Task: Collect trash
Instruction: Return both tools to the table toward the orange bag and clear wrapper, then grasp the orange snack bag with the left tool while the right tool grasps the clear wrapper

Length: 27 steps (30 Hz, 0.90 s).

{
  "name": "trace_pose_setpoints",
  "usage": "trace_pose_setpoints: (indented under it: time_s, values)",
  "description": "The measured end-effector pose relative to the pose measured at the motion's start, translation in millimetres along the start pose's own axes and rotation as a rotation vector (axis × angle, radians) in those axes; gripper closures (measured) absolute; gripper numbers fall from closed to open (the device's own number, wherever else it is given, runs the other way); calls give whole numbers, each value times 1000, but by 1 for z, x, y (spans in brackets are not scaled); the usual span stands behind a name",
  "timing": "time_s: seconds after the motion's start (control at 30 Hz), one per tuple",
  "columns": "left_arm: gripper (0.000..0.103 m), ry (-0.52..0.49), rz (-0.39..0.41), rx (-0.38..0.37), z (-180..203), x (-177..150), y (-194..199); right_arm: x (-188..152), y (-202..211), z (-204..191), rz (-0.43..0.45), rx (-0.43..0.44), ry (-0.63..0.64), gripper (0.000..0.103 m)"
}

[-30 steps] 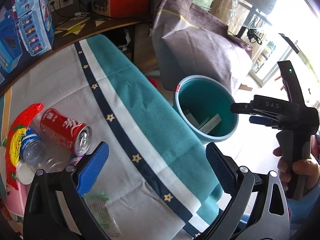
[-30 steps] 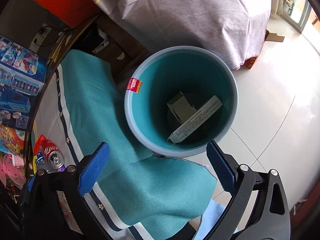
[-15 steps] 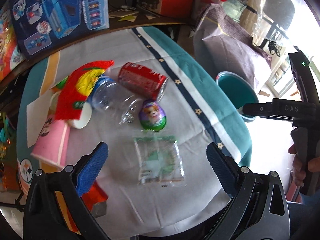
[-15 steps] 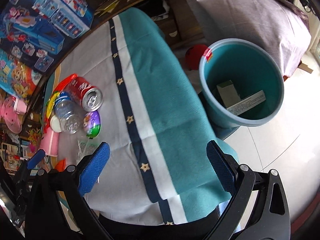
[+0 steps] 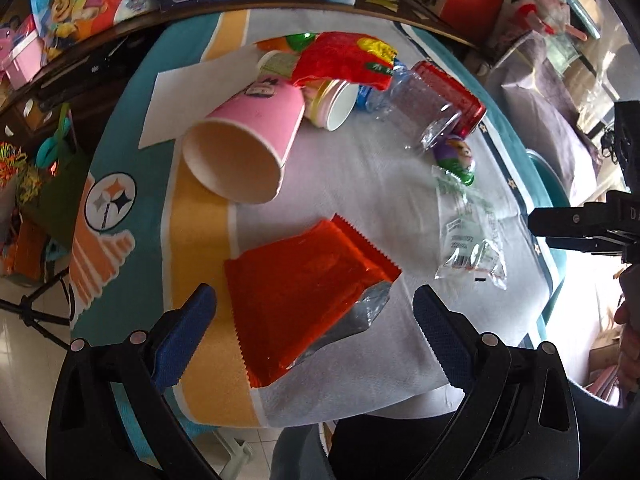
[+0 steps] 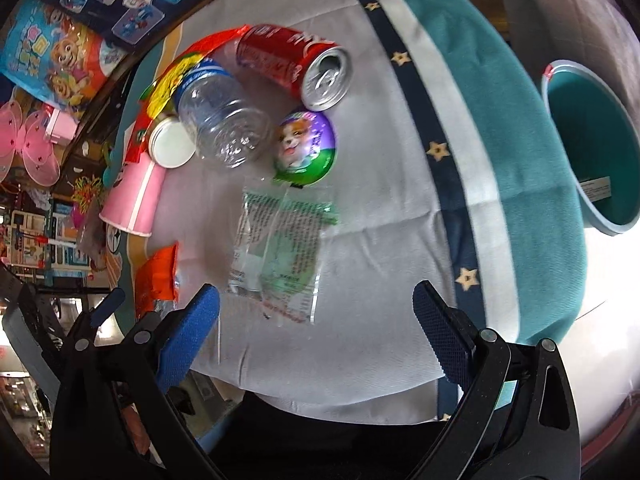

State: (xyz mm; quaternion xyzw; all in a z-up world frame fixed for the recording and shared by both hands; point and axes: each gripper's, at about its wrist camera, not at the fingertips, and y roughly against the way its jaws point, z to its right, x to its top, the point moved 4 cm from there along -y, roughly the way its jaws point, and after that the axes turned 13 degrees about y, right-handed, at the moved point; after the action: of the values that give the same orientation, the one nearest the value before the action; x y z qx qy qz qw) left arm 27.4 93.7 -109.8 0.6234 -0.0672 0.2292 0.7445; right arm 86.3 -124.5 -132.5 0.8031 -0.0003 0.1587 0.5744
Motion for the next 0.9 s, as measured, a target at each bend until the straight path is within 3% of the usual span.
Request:
trace_pose_setpoints:
  time_s: [0.23,0.5,0.57,0.6,0.63,0.8,0.9]
  values:
    - [4,10,-9,-37,-6,-6,-7,10,-33,-21,-48,-7,17,10]
    - [4,22,-28,-74,-18,-8,-15,14,-48,-26,-19,-57,58,10]
    - [4,22,-38,-78,-19,-10,-17,13,-47,-28,-10,-74,95,18]
    - [4,19,-42,-78,-19,-11,-18,13,-45,-29,2,-84,118,33]
    - [4,13,-46,-79,-19,-12,-18,12,-44,-29,4,-60,124,38]
    - [4,-26,-60,-81,-10,-17,-22,8,-35,-11,11,-16,84,43]
    - [4,-53,-58,-40,-2,-15,-29,2,-28,6,22,1,35,43]
